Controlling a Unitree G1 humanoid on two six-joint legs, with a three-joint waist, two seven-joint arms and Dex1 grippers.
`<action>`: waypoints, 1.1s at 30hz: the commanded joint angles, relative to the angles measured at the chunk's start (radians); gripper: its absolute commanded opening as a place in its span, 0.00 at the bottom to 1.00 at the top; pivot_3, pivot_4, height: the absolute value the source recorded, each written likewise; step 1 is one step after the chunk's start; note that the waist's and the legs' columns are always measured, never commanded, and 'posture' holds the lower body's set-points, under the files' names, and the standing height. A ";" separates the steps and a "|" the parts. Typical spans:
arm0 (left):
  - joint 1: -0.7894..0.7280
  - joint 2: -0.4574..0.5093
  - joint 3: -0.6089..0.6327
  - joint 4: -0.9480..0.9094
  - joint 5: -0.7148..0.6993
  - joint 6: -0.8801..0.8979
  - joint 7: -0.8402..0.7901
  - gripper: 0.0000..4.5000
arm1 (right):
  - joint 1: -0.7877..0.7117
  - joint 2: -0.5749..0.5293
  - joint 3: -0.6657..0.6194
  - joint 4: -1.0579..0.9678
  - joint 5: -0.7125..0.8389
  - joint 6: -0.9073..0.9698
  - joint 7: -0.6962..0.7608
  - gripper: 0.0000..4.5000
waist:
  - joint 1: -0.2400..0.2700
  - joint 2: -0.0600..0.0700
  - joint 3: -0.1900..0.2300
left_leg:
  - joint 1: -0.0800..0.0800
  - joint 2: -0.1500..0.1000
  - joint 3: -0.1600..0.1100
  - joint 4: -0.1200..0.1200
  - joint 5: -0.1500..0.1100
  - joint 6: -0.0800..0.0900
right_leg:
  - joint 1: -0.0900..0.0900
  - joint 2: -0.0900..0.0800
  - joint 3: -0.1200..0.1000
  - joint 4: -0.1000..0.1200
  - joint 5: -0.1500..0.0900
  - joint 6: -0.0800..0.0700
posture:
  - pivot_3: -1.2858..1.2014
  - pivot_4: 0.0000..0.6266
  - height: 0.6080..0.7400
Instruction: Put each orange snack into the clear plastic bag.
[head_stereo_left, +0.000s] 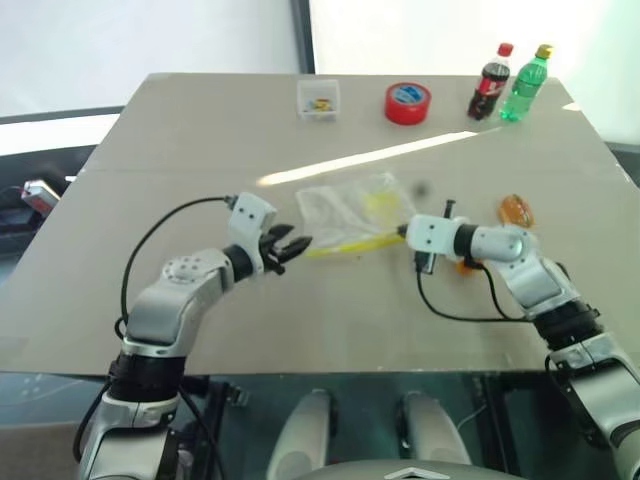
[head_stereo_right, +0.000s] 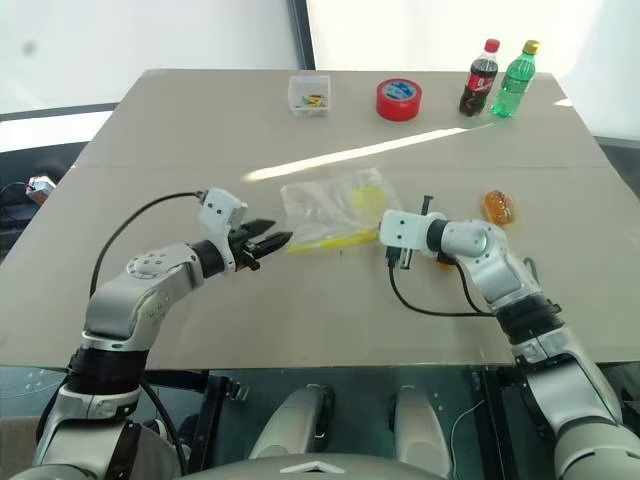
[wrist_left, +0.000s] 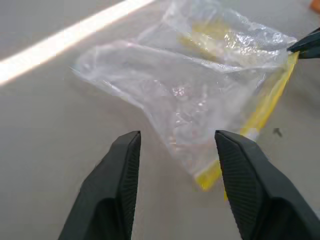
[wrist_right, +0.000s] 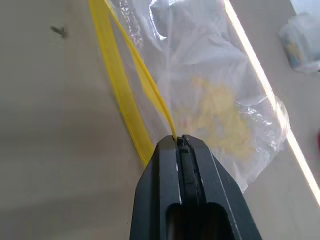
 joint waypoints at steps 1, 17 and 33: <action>0.034 0.056 -0.078 -0.176 0.152 -0.240 -0.031 0.57 | -0.073 0.024 -0.022 0.035 -0.025 0.000 -0.051 0.00 | 0.000 0.000 0.000 | -0.001 0.000 0.000 0.000 0.000 0.000 | 0.000 0.000 0.000 0.000 0.000 0.000 | 0.52 0.24 1.00; -0.005 0.139 -0.251 0.106 0.664 -0.693 0.054 0.57 | -0.138 0.074 -0.041 0.009 0.010 0.045 -0.036 0.00 | -0.001 0.000 0.001 | -0.001 0.000 0.004 -0.003 0.000 0.001 | 0.000 0.001 -0.001 -0.002 0.000 0.000 | 0.52 0.24 1.00; -0.065 0.073 -0.242 0.237 0.696 -0.779 0.054 0.57 | -0.121 0.060 -0.048 -0.090 0.038 0.126 -0.031 0.00 | -0.004 0.000 0.001 | -0.001 0.000 0.006 -0.001 0.000 0.001 | -0.004 0.001 0.000 0.005 0.000 0.000 | 0.52 0.24 1.00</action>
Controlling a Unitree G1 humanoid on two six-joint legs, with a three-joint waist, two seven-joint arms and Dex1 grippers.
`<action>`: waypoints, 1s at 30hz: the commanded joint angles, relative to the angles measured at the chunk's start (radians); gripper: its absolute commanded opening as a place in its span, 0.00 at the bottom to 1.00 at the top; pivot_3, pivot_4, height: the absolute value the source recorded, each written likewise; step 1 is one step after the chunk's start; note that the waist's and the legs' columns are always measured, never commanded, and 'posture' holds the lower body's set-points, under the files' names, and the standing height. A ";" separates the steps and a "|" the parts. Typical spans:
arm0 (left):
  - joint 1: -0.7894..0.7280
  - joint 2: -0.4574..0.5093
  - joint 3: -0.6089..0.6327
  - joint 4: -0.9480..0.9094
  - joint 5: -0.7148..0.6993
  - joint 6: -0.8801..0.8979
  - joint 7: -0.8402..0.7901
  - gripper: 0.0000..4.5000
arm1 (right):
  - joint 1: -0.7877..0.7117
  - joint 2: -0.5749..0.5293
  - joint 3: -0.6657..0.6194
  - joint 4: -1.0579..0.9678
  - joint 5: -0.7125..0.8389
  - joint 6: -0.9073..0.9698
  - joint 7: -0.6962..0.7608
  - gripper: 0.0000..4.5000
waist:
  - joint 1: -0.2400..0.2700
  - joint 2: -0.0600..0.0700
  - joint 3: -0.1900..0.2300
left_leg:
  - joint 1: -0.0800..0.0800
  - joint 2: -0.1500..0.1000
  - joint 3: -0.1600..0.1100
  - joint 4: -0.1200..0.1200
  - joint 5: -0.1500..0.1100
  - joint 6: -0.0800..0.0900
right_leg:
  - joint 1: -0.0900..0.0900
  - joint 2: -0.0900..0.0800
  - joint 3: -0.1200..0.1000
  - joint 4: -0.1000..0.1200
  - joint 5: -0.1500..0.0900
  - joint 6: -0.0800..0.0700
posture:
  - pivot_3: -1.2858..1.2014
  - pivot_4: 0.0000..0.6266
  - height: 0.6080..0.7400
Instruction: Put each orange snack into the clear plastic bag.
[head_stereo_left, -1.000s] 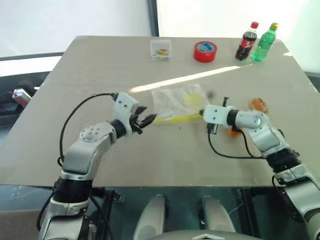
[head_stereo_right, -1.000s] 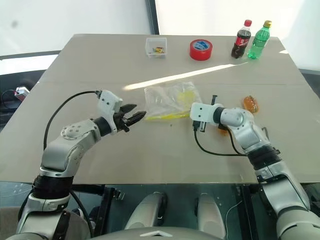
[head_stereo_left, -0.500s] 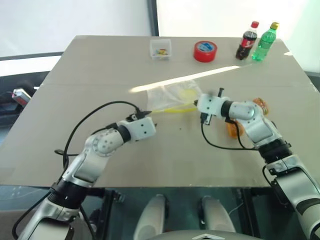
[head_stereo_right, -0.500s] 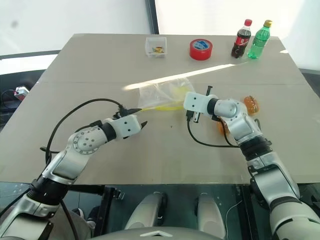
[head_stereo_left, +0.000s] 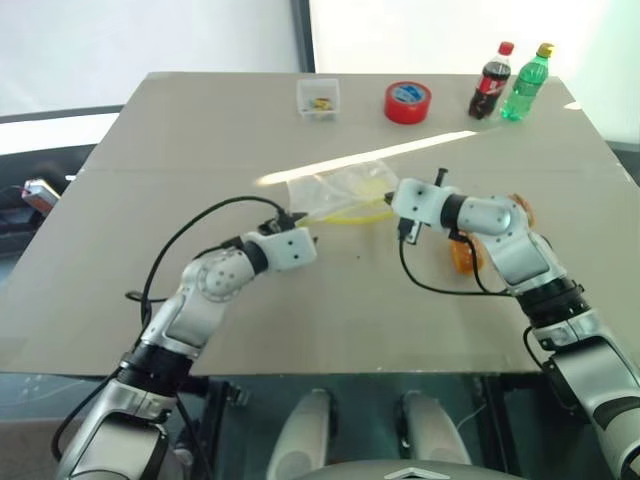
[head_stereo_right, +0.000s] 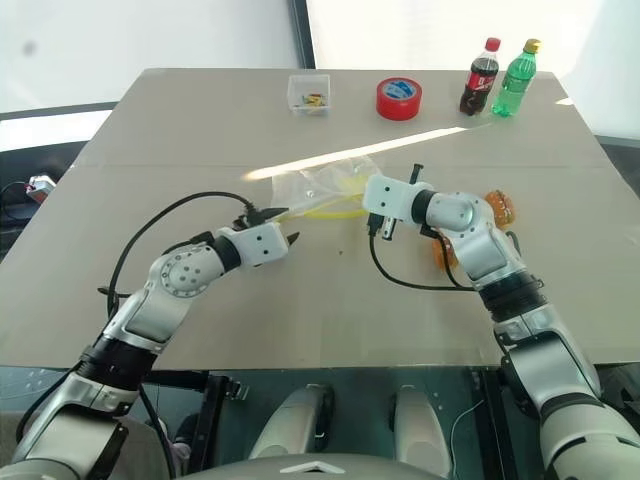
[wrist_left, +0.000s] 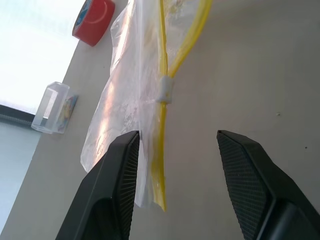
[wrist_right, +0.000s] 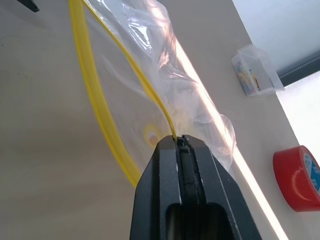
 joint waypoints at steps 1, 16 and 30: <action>-0.023 -0.009 0.023 -0.001 0.001 -0.033 0.010 0.57 | -0.004 -0.010 -0.038 -0.056 0.018 0.005 0.004 0.00 | 0.000 0.000 0.000 | 0.000 0.000 0.000 0.000 0.000 0.000 | 0.000 0.000 0.000 0.000 0.000 0.000 | 0.52 0.24 1.00; -0.033 -0.024 0.035 0.030 0.023 -0.040 0.029 0.00 | 0.074 -0.060 -0.085 -0.194 0.069 0.083 0.051 0.27 | 0.002 0.000 0.000 | 0.000 0.000 0.001 0.001 0.000 0.000 | -0.002 0.000 0.001 0.004 0.000 0.000 | 0.52 0.24 1.00; -0.049 -0.088 0.041 0.013 0.005 0.018 0.030 0.00 | 0.182 -0.003 -0.087 -0.318 0.088 0.207 -0.022 0.01 | 0.001 -0.001 0.000 | 0.000 0.000 0.001 0.002 0.000 0.000 | -0.002 0.000 0.002 0.005 0.000 0.000 | 0.52 0.24 1.00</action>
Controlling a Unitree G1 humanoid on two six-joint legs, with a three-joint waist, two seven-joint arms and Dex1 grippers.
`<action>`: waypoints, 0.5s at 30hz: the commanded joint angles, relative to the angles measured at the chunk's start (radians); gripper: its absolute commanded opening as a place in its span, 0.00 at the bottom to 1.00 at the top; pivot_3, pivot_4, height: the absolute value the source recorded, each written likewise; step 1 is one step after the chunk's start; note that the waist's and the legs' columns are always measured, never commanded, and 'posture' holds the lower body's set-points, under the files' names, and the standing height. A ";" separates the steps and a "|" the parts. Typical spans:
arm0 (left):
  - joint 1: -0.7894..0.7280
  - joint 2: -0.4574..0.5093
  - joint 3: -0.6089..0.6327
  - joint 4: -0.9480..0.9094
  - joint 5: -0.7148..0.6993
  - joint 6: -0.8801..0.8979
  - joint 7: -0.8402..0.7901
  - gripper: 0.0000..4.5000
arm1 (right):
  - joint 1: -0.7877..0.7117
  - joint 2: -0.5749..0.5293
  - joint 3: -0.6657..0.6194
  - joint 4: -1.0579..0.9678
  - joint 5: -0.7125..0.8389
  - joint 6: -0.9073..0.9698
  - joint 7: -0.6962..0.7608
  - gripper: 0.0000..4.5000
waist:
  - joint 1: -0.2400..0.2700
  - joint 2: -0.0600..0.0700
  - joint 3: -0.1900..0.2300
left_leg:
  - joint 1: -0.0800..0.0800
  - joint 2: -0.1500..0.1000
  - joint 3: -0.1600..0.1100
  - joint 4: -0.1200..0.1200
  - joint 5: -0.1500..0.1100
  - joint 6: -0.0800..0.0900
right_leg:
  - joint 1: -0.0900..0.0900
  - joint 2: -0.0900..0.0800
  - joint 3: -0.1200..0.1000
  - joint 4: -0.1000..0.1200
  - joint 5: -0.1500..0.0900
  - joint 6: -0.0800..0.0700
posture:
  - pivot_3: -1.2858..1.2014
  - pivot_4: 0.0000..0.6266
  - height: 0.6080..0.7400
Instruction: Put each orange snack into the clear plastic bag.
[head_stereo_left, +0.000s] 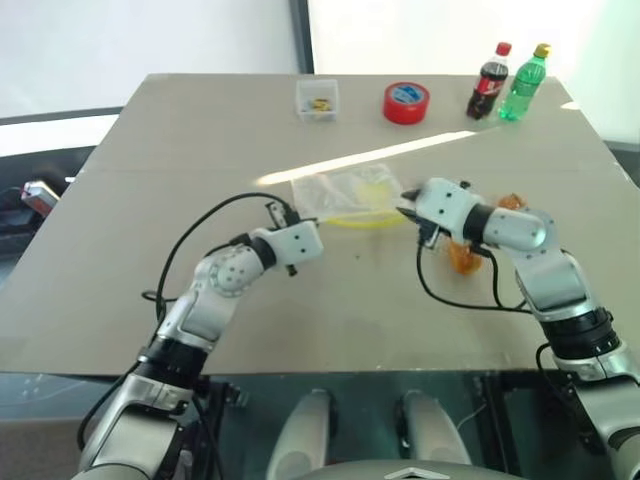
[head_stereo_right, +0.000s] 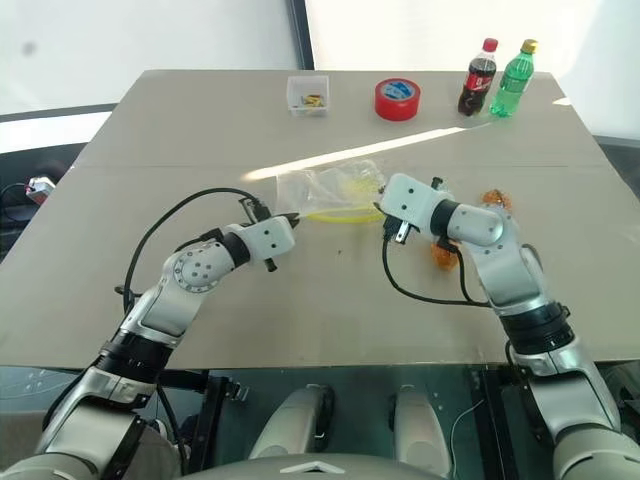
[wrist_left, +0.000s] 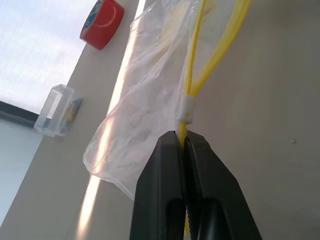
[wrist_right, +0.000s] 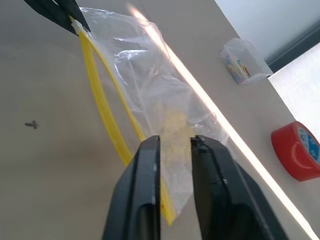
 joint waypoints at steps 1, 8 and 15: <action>-0.021 -0.016 0.028 -0.039 -0.012 0.017 0.009 0.00 | -0.016 0.027 0.008 0.028 -0.017 -0.026 -0.046 0.01 | -0.001 0.000 0.000 | 0.000 0.000 0.000 0.000 0.000 0.000 | 0.000 0.000 0.000 0.000 0.000 0.000 | 0.52 0.24 1.00; -0.011 -0.043 0.037 -0.081 -0.028 0.064 -0.001 0.00 | -0.061 0.076 0.026 0.156 -0.037 -0.092 -0.083 0.01 | -0.002 0.000 0.000 | 0.000 0.000 0.000 0.000 0.000 0.000 | 0.000 0.000 0.000 0.001 0.000 0.000 | 0.52 0.24 1.00; -0.003 -0.048 0.050 -0.111 -0.040 0.084 -0.006 0.00 | -0.109 0.121 0.023 0.292 -0.039 -0.148 -0.111 0.01 | -0.002 0.000 0.000 | 0.000 0.000 0.000 0.000 0.000 0.000 | 0.000 0.000 0.000 0.001 0.000 0.000 | 0.52 0.24 1.00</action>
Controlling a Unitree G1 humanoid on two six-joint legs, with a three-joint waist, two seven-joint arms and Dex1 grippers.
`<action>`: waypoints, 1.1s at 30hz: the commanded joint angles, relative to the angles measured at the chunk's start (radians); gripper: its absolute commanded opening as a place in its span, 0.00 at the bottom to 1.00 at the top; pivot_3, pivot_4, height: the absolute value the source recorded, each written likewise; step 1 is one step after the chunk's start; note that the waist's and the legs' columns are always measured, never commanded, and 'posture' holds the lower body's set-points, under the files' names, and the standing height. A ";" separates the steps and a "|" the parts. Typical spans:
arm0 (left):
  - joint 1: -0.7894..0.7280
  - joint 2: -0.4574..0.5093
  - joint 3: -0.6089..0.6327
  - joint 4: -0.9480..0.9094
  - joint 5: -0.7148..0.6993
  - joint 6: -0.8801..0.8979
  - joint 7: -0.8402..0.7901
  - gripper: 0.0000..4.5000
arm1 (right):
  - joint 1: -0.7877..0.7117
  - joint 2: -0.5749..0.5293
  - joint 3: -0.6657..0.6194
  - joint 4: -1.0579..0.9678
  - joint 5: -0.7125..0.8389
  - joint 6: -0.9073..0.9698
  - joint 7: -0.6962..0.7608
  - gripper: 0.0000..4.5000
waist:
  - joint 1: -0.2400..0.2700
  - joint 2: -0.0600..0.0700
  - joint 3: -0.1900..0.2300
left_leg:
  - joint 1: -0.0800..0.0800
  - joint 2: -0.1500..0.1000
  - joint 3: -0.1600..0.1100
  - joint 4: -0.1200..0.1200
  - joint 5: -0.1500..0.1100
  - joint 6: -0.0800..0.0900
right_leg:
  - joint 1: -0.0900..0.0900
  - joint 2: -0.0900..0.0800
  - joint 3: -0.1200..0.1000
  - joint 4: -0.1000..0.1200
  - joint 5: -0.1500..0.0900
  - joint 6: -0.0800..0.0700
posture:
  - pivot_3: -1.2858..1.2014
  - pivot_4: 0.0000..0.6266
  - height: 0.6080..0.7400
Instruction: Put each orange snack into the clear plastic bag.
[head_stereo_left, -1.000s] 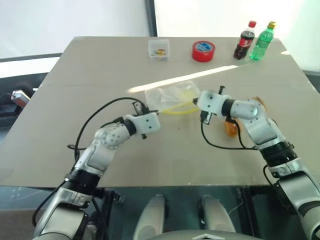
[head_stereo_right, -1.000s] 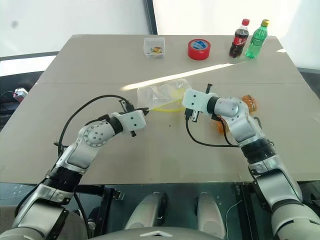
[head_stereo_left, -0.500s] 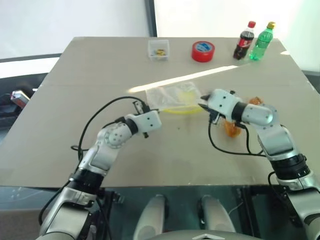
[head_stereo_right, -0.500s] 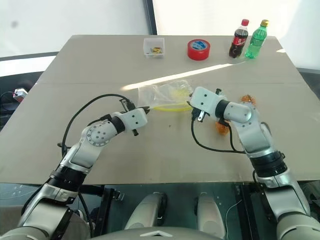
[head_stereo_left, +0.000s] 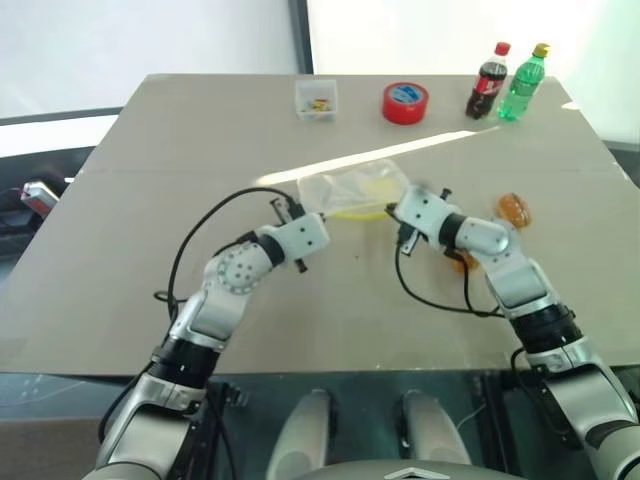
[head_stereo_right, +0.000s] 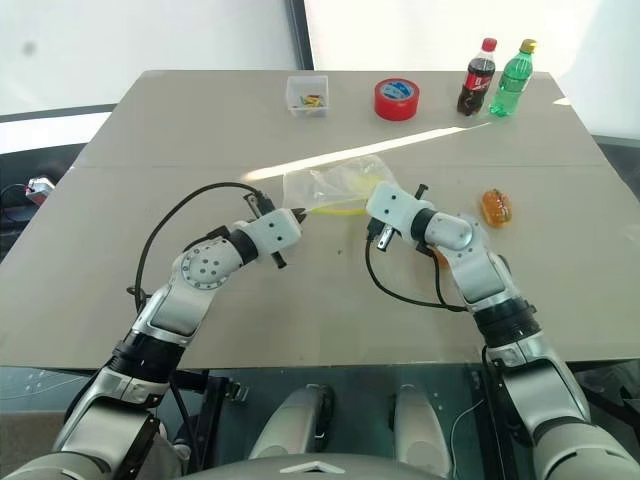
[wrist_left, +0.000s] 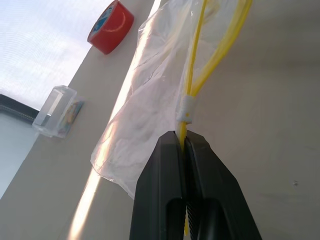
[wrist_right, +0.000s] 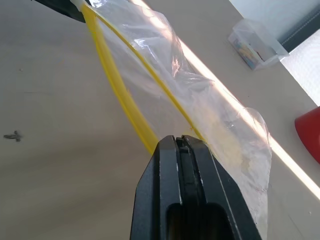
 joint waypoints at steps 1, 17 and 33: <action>0.000 -0.002 0.022 -0.057 -0.012 0.006 0.001 0.00 | -0.044 0.019 -0.009 0.038 0.000 -0.047 -0.027 0.01 | 0.000 0.000 0.000 | 0.000 0.000 0.000 0.000 0.000 0.000 | 0.000 0.000 0.000 0.000 0.000 0.000 | 0.52 0.24 1.00; -0.005 -0.054 0.005 -0.105 0.012 0.075 0.006 0.00 | -0.218 0.007 0.135 0.347 -0.288 -0.380 -0.238 0.75 | -0.016 0.000 0.000 | 0.000 0.000 0.000 0.000 0.000 0.000 | 0.000 0.000 0.000 0.000 0.000 0.000 | 0.52 0.24 1.00; -0.025 -0.121 0.014 -0.119 0.042 0.211 0.065 0.00 | -0.035 -0.035 0.001 0.017 -0.186 -0.217 -0.157 0.99 | -0.018 0.000 0.000 | 0.000 0.000 -0.002 0.000 0.000 0.000 | 0.000 0.000 0.001 0.000 0.000 0.000 | 0.52 0.24 1.00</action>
